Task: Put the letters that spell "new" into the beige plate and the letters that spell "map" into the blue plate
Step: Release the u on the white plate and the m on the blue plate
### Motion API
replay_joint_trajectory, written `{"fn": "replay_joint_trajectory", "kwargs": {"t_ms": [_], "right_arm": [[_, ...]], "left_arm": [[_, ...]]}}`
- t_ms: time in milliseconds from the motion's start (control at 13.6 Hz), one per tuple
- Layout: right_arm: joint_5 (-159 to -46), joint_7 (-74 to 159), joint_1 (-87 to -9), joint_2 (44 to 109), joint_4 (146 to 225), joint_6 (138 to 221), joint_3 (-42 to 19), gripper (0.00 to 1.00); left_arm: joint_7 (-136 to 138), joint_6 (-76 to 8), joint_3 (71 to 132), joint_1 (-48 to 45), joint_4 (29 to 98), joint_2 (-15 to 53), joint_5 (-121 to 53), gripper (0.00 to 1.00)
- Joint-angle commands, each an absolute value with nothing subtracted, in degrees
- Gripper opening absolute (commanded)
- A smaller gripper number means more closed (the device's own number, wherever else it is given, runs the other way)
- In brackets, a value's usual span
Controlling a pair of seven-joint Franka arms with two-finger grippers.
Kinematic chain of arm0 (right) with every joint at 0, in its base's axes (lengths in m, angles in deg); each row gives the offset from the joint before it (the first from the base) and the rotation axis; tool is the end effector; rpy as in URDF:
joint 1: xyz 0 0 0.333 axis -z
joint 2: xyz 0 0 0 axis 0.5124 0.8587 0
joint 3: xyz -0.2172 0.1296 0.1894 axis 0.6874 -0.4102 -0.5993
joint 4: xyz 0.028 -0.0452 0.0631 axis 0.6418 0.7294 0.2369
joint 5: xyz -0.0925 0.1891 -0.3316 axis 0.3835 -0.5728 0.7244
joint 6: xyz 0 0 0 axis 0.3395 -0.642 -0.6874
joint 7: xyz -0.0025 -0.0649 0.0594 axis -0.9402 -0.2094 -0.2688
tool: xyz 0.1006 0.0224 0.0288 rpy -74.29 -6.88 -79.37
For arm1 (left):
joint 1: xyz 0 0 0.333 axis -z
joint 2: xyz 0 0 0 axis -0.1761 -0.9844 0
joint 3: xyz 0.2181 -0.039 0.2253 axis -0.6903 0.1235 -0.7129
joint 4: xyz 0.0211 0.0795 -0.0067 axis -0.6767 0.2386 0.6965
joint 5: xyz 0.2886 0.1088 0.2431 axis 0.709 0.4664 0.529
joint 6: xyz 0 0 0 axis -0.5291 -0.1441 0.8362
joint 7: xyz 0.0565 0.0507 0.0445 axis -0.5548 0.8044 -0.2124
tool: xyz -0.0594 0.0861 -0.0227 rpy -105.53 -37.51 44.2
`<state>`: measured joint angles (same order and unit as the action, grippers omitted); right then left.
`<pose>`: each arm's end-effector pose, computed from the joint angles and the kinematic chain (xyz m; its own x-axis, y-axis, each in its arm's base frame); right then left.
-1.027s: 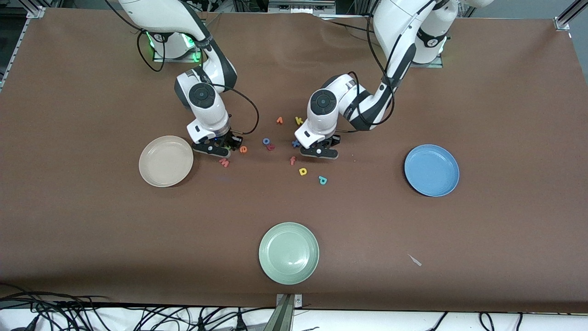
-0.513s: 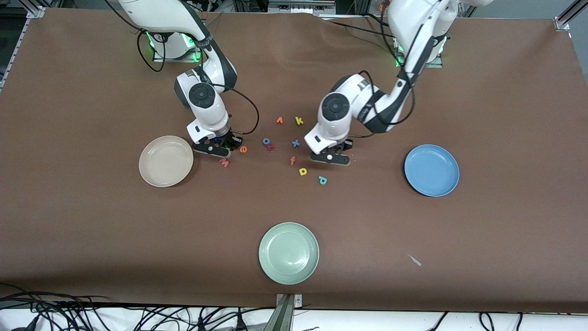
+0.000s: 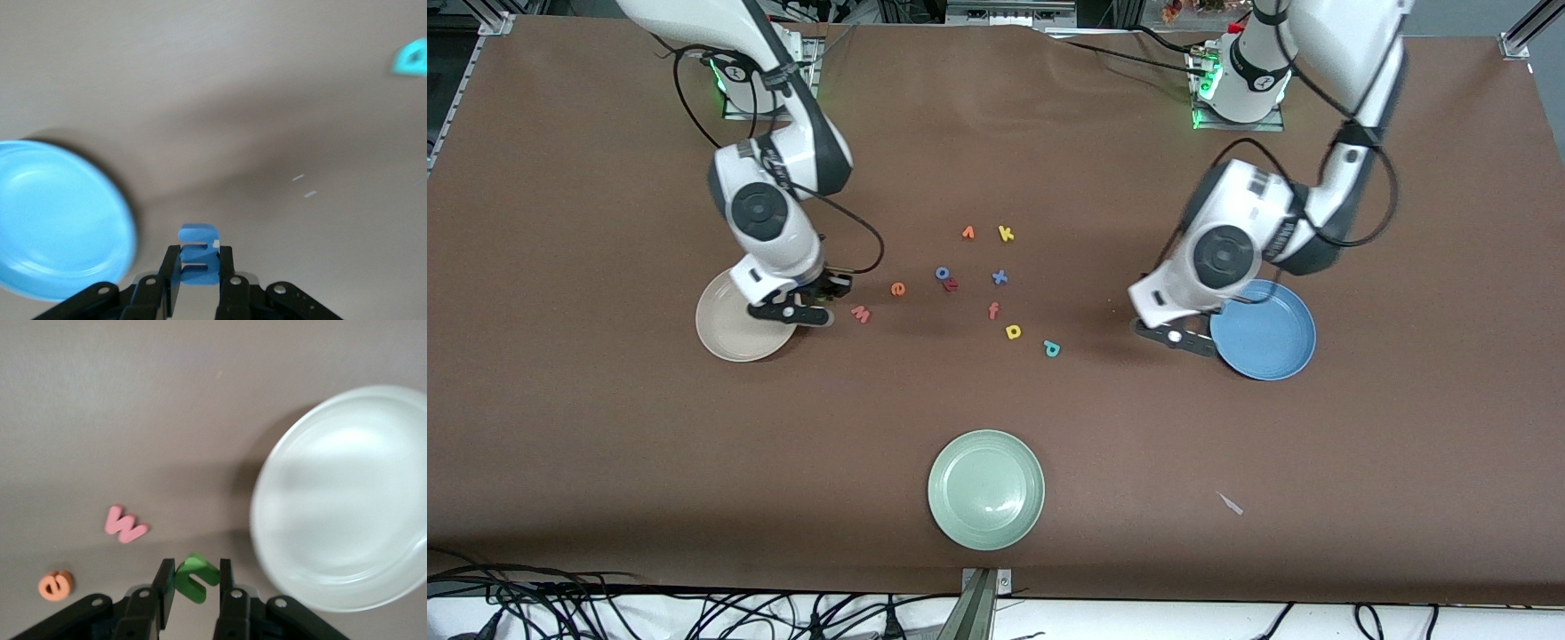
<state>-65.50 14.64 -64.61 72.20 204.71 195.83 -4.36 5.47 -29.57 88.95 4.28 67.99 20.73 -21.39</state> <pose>0.5400 0.2087 0.2672 0.9981 -0.0238 -0.0575 -0.0178 -0.9945 0.1037 0.5784 -0.2025 0.2929 0.9075 -0.3232 -0.2683 -0.3407 -0.9400 -0.0198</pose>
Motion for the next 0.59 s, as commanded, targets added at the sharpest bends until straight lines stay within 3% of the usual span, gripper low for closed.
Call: {"fn": "replay_joint_trajectory", "kwargs": {"t_ms": [0,220,293,513], "right_arm": [[-67.1,27.7,-64.5,71.5,204.9,194.2,0.6,0.02],[-67.1,32.9,-64.5,71.5,207.8,197.0,3.3,0.06],[-67.1,33.3,-64.5,70.9,210.2,200.1,3.5,0.14],[-68.3,33.1,-64.5,70.5,212.6,203.5,3.5,0.60]], "left_arm": [[12.6,-28.1,89.7,-0.9,69.7,22.5,-19.3,0.08],[17.8,-28.2,89.7,-7.4,70.3,21.0,-19.3,0.08],[20.1,-28.7,89.7,-9.3,70.8,20.6,-19.3,0.08],[22.8,-32.9,89.7,-13.9,71.9,17.1,-19.2,0.08]]}}
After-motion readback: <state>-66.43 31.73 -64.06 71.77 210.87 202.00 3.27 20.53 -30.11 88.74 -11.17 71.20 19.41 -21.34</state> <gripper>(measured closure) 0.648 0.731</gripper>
